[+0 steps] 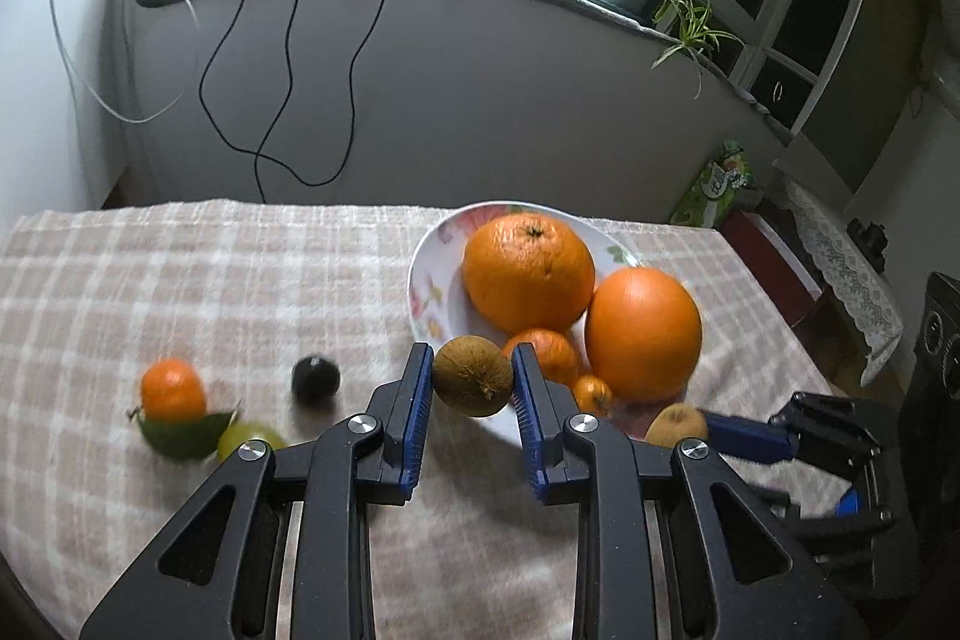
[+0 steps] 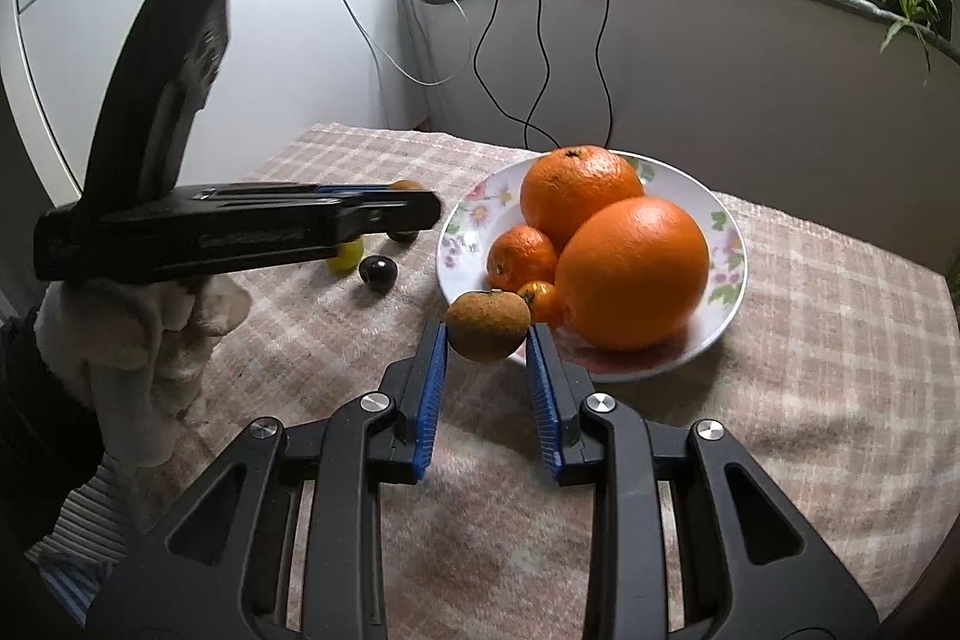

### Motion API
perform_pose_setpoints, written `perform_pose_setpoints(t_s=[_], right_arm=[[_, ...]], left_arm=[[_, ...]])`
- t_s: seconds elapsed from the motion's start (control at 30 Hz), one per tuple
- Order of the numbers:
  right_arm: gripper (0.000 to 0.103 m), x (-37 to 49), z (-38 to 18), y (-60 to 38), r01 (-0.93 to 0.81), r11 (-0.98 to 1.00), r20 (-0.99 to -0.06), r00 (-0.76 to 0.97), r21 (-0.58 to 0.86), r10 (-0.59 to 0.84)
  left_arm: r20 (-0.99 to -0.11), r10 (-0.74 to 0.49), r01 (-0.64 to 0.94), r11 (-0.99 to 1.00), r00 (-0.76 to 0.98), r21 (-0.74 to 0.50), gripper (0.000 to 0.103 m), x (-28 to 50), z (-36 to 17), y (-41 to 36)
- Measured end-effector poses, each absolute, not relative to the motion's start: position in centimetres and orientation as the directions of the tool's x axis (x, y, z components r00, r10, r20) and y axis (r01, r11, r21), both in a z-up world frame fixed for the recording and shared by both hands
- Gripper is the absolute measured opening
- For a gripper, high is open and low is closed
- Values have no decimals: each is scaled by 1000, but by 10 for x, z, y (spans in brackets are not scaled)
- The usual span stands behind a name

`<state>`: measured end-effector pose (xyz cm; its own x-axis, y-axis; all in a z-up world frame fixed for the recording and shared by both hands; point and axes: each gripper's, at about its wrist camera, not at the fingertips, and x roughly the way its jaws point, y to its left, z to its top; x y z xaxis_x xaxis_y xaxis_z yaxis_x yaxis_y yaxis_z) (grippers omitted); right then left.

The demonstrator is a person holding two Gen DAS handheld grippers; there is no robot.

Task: Organize fruits
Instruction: 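Lower both kiwis onto the plate and open both tools, then move the left tool to the leafy mandarin while the right tool approaches the green fruit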

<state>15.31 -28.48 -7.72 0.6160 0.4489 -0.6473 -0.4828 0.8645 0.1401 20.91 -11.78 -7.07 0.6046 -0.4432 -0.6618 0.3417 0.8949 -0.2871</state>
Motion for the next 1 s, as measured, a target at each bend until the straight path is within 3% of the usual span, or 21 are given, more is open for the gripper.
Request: perform_pose_setpoints(t_s=[0.57,0.63,0.7,1.0], right_arm=[[29,175,-82,-257,-484,875,-665,646,22,374],[33,176,-81,-258,-482,876,-665,647,22,373],[43,177,-79,-259,-481,876,-657,652,27,378],[56,169,-70,-263,-478,877,-624,673,43,398]], left_arm=[[-670,-459,351,886,584,-302,28,245,-74,-133],[-670,-455,354,888,587,-293,43,244,-73,-134],[-667,-453,350,889,591,-293,45,245,-71,-133],[-661,-437,323,899,610,-296,47,241,-66,-119]])
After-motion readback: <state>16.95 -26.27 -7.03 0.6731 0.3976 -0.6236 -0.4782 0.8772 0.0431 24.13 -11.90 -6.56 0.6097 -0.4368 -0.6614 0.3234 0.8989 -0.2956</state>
